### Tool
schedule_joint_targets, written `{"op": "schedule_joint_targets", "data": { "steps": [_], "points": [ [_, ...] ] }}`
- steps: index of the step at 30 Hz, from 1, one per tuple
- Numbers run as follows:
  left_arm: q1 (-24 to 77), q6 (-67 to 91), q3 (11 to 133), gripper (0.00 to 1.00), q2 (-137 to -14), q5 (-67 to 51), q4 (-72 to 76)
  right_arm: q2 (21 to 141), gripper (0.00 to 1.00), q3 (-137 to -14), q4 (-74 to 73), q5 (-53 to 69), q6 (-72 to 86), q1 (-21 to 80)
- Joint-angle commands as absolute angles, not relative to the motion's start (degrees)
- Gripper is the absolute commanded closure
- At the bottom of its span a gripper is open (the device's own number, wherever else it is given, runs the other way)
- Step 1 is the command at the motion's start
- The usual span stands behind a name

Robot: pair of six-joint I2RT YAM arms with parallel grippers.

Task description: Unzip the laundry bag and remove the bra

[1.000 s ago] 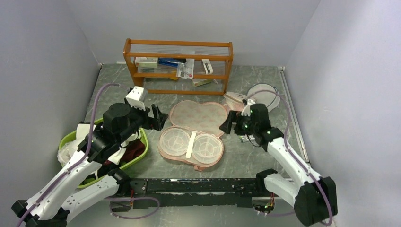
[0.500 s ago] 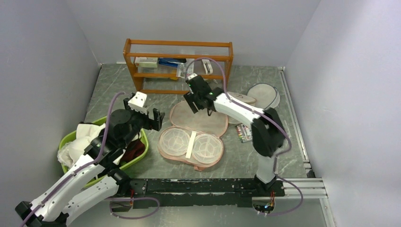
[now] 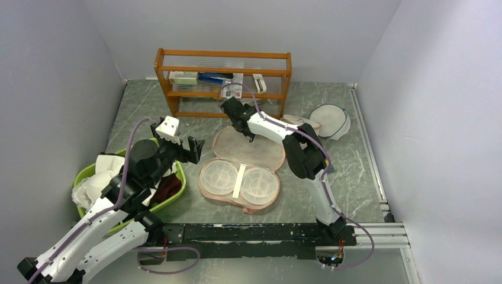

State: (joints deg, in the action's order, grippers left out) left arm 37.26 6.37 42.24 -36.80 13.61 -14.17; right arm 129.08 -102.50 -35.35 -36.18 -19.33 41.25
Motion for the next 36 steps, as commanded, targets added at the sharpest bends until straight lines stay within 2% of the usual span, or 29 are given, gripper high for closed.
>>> {"op": "schedule_joint_targets", "data": {
  "steps": [1, 7, 19, 27, 36],
  "points": [
    [36.73, 5.82, 42.07, 0.01, -35.91, 12.1, -12.01, 129.88, 0.42, -103.54, -36.4, -39.95, -25.46, 41.23],
    [36.71, 5.86, 42.03, 0.01, -36.03, 12.22, -12.29, 131.25, 0.52, -101.71, -35.0, -39.76, -26.08, 41.01],
    [36.73, 6.05, 42.05, 0.01, -36.49, 12.52, -12.58, 129.58, 0.51, -96.03, -31.45, -38.33, -25.72, 41.02],
    [36.74, 6.06, 41.98, 0.01, -36.99, 13.2, -12.75, 130.16, 0.73, -95.8, -29.4, -39.22, -27.31, 41.09],
    [36.67, 6.07, 42.0, 0.01, -37.73, 13.86, -12.95, 124.48, 0.98, -94.01, -26.64, -39.44, -29.86, 42.56]
  ]
}}
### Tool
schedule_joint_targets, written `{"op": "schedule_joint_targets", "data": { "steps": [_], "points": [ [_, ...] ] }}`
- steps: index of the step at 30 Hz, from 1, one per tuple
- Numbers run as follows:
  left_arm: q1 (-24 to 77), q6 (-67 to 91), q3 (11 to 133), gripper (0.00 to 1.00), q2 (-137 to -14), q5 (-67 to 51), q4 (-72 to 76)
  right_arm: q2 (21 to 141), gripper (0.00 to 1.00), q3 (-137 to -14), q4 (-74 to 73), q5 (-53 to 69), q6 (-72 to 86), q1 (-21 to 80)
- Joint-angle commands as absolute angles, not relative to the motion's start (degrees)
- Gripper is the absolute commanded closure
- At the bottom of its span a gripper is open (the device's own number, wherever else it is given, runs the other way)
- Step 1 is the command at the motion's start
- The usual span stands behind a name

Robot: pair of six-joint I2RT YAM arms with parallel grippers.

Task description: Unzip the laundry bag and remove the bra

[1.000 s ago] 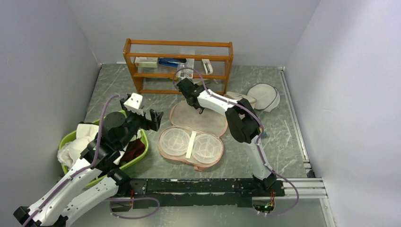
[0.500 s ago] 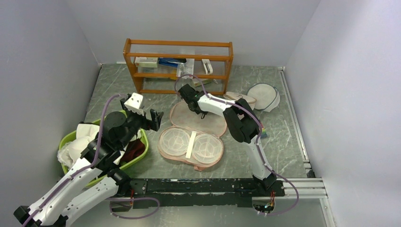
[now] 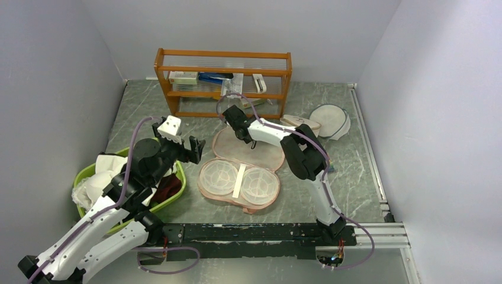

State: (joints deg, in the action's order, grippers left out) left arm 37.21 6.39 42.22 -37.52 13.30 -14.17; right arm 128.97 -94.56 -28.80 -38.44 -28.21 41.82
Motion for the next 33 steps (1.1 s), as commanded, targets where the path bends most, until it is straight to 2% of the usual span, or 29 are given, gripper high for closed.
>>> {"op": "schedule_joint_targets", "data": {
  "steps": [1, 10, 19, 33],
  "points": [
    [36.73, 6.07, 42.03, 0.01, -37.86, 13.95, -13.02, 123.95, 1.0, -93.75, -26.59, -39.41, -29.84, 42.67],
    [36.74, 6.45, 41.86, 0.02, -37.17, 15.96, -13.3, 118.34, 1.0, -92.36, -28.99, -35.17, -25.12, 43.86],
    [36.73, 7.52, 41.61, 0.01, -34.42, 23.18, -14.0, 105.37, 1.0, -84.25, -28.62, -33.4, -22.59, 49.93],
    [36.68, 8.98, 41.39, 0.0, -32.73, 29.97, -14.77, 93.85, 1.0, -73.26, -34.85, -28.5, -8.84, 66.78]
  ]
}}
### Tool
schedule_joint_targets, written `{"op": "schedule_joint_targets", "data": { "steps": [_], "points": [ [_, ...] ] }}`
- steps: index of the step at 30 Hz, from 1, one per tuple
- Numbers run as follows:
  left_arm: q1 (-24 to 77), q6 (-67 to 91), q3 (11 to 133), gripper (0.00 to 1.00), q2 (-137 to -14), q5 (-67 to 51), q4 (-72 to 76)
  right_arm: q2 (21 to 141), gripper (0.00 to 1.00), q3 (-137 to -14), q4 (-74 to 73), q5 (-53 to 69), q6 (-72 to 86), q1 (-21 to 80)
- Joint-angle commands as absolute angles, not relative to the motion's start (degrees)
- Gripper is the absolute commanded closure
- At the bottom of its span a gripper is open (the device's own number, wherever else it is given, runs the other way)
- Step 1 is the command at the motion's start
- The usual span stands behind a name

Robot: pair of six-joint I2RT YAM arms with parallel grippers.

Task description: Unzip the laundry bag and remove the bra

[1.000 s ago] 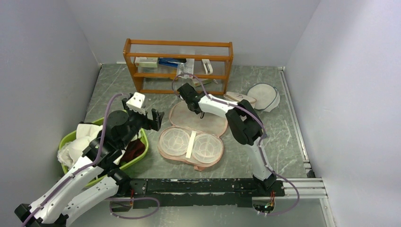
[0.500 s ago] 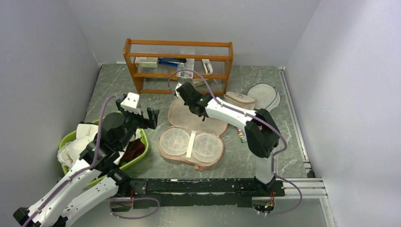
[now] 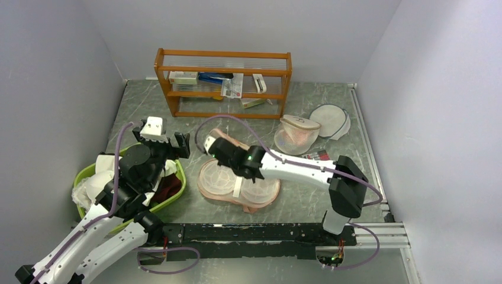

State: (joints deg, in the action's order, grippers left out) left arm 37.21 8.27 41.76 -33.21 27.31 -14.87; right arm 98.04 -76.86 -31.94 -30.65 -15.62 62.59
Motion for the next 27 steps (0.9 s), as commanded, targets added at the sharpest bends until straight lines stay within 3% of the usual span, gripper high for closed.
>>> {"op": "schedule_joint_targets", "data": {
  "steps": [1, 12, 27],
  "points": [
    [36.73, 8.98, 41.35, 0.0, -32.85, 29.85, -14.79, 92.73, 1.0, -71.68, -35.04, -28.22, -7.43, 68.1],
    [36.7, 9.05, 41.49, 0.0, -33.96, 30.12, -15.15, 86.41, 1.0, -57.71, -28.14, -18.31, 7.52, 76.82],
    [36.74, 9.22, 41.8, 0.0, -35.36, 28.9, -15.44, 85.76, 1.0, -44.98, -16.84, -13.48, 16.7, 77.26]
  ]
}}
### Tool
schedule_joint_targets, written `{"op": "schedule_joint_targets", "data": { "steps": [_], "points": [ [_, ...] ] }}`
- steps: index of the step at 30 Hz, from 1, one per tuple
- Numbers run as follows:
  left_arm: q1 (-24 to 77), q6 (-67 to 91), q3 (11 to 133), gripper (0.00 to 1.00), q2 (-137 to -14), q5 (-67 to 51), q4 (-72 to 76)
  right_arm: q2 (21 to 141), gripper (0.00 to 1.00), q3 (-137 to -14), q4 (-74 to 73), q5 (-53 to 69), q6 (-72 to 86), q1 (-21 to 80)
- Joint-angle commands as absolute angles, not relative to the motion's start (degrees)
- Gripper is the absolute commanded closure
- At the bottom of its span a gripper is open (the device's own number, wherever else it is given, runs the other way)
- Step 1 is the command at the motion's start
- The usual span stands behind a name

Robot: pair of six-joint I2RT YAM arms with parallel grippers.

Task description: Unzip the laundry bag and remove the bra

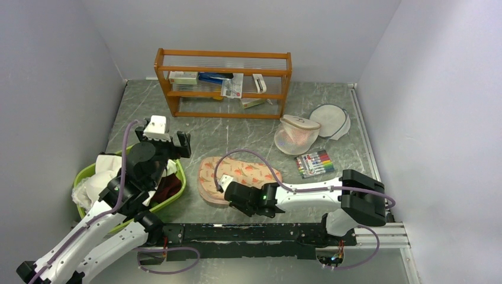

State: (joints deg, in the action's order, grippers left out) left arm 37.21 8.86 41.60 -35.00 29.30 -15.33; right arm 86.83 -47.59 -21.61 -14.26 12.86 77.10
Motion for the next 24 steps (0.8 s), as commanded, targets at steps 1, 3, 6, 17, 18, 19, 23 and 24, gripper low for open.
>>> {"op": "schedule_joint_targets", "data": {
  "steps": [1, 3, 6, 17, 18, 19, 23, 24],
  "points": [
    [36.74, 9.34, 41.82, 0.0, -35.46, 28.77, -15.54, 85.58, 1.0, -44.16, -15.86, -13.95, 17.3, 77.17],
    [36.69, 9.43, 41.81, 0.0, -35.56, 28.42, -15.51, 85.29, 1.0, -42.34, -13.77, -15.27, 18.52, 76.89],
    [36.72, 9.58, 41.67, 0.0, -35.8, 27.51, -15.29, 84.62, 1.0, -39.22, -10.55, -17.76, 21.25, 75.7],
    [36.99, 10.54, 41.33, 0.01, -37.5, 26.99, -15.05, 81.27, 1.0, -31.12, 0.79, -21.64, 23.88, 72.34],
    [37.03, 10.47, 41.2, 0.0, -37.51, 27.06, -14.81, 81.25, 1.0, -31.72, -0.21, -21.93, 24.12, 72.33],
    [37.06, 10.48, 41.13, 0.0, -37.51, 27.16, -14.71, 81.17, 1.0, -32.23, -1.01, -21.97, 24.39, 72.35],
    [37.18, 10.47, 41.3, 0.01, -37.7, 27.26, -15.03, 80.41, 0.95, -34.74, -3.56, -20.56, 23.84, 72.36],
    [37.18, 10.47, 41.31, 0.0, -37.7, 27.32, -15.02, 80.11, 0.9, -35.51, -4.35, -19.42, 23.15, 72.37]
  ]
}}
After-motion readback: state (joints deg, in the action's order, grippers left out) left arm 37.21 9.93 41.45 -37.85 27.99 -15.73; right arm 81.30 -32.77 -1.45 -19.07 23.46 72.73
